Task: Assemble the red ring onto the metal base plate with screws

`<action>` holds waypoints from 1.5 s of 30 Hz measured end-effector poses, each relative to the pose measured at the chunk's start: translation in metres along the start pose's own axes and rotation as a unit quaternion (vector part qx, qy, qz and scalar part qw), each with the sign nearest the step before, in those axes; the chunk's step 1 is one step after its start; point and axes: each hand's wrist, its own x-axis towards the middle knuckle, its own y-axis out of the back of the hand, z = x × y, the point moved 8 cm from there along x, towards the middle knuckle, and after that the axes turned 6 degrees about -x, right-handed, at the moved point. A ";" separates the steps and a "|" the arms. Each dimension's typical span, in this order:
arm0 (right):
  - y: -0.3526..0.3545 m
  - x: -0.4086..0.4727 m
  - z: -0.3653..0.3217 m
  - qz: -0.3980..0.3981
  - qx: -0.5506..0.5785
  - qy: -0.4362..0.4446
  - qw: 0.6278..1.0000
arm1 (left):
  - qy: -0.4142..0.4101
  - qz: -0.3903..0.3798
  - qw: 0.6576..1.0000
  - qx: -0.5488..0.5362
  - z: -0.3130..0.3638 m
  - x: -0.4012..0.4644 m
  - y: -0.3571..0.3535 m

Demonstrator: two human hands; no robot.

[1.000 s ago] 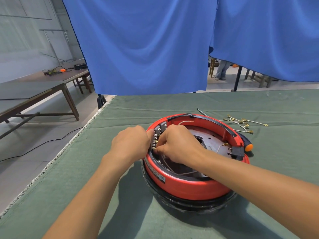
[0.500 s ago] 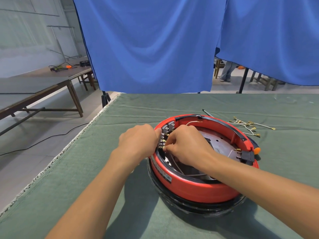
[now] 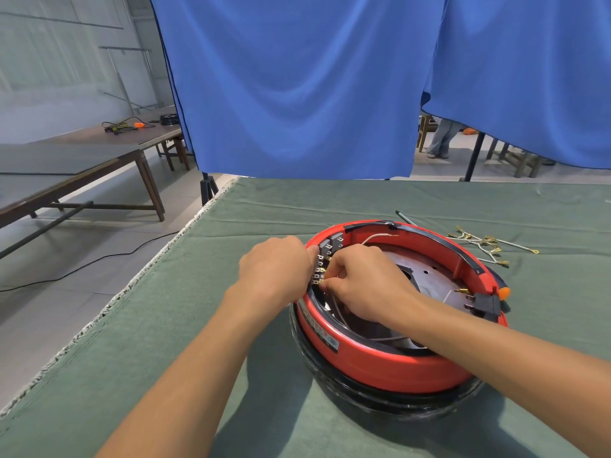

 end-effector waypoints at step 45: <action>-0.004 0.003 -0.002 -0.043 0.040 0.010 0.998 | 0.006 0.017 1.000 0.008 -0.001 0.000 0.001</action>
